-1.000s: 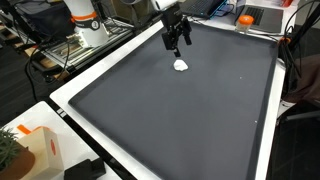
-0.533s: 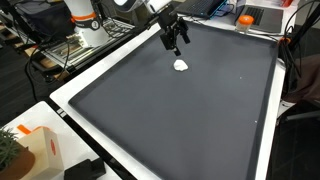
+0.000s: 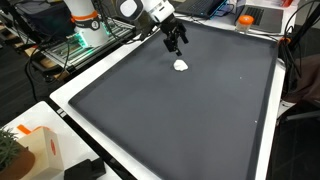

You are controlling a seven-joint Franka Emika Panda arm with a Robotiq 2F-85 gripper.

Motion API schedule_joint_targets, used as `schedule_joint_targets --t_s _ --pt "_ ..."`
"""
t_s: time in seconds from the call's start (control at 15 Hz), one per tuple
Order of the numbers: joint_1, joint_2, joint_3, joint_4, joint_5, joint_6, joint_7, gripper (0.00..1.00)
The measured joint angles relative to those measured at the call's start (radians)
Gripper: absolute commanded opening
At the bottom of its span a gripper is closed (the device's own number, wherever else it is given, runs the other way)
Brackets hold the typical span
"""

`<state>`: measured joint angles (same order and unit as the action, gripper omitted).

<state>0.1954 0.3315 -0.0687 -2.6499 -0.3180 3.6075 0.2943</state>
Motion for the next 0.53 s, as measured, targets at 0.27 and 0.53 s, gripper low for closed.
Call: schedule_joint_targets --t_s 0.27,0.53 --pt "-0.064 0.004 0.064 0.007 0.073 0.005 -0.063 1.0" --pt "-0.072 -0.001 0.083 0.006 0.238 0.028 -0.154 1.0"
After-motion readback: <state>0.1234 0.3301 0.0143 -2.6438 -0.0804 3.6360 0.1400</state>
